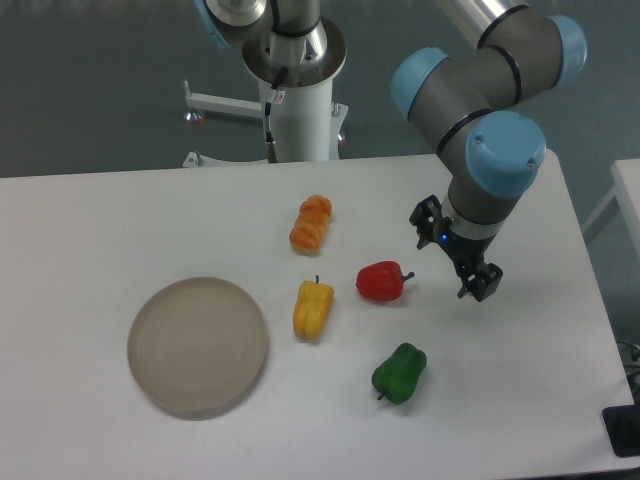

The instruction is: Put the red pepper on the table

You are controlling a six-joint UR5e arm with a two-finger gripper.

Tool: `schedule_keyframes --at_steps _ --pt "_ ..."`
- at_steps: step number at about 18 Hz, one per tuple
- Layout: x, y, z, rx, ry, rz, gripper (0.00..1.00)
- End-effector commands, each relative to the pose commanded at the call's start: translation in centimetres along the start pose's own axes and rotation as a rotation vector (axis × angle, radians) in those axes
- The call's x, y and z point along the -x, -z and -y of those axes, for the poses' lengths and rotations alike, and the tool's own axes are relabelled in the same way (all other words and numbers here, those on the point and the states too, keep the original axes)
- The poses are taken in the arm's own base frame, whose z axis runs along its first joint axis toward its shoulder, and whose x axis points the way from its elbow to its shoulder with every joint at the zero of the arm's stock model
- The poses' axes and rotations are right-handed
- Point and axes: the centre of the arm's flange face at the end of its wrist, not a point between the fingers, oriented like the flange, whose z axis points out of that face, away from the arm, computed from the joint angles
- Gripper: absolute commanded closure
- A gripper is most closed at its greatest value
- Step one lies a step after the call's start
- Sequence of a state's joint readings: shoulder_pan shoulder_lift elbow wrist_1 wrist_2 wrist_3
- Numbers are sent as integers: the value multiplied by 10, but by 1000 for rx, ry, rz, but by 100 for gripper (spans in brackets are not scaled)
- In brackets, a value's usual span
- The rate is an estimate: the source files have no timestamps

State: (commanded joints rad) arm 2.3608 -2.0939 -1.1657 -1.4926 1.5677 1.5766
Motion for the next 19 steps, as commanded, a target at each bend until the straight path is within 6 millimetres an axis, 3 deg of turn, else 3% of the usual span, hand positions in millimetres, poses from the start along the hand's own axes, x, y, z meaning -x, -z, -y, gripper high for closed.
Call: schedule_keyframes --at_steps 6,19 --pt "-7 -1 -11 -2 -14 9 0" --pt "-11 -2 -11 0 -25 6 0"
